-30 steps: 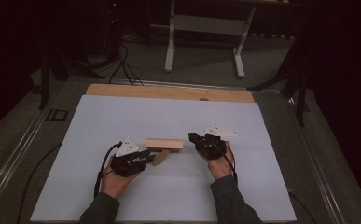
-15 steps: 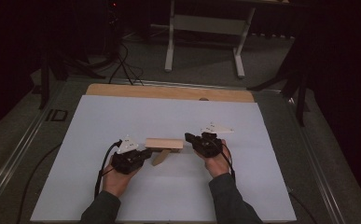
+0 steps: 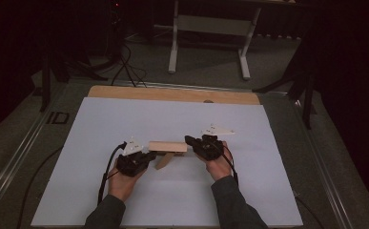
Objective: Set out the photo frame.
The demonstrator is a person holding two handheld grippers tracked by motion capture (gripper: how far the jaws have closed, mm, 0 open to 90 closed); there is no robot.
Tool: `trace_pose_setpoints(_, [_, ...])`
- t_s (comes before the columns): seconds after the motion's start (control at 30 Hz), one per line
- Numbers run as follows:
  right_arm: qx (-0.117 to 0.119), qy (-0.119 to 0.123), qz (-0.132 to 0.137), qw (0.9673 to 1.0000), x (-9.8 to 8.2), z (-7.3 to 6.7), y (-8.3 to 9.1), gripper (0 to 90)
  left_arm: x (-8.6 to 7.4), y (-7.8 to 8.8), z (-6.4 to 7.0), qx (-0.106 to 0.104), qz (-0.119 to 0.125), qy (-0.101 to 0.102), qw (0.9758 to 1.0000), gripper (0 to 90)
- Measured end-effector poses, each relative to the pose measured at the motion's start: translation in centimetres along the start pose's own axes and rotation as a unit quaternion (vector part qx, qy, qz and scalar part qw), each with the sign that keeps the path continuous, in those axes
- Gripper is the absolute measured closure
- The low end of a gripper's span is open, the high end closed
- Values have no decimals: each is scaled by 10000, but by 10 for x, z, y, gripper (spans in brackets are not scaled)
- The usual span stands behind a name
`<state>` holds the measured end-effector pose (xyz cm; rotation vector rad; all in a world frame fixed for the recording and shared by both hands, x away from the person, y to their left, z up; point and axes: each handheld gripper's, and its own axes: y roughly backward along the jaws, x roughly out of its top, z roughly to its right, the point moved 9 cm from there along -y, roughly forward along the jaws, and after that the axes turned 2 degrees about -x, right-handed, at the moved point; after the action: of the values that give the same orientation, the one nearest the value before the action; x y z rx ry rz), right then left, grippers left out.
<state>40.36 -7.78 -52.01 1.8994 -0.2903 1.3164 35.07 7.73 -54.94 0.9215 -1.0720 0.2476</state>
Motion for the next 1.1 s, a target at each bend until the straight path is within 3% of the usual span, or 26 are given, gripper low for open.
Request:
trace_pose_setpoints(0.43, [47,38,-69,10000,-3,-2,0,894,3,-4,2,49,-22,-1,10000,896])
trace_pose_setpoints(1.1, [141,284,-188,9993,-10,-11,4,894,6,-12,4,6,-69,13,10000,895])
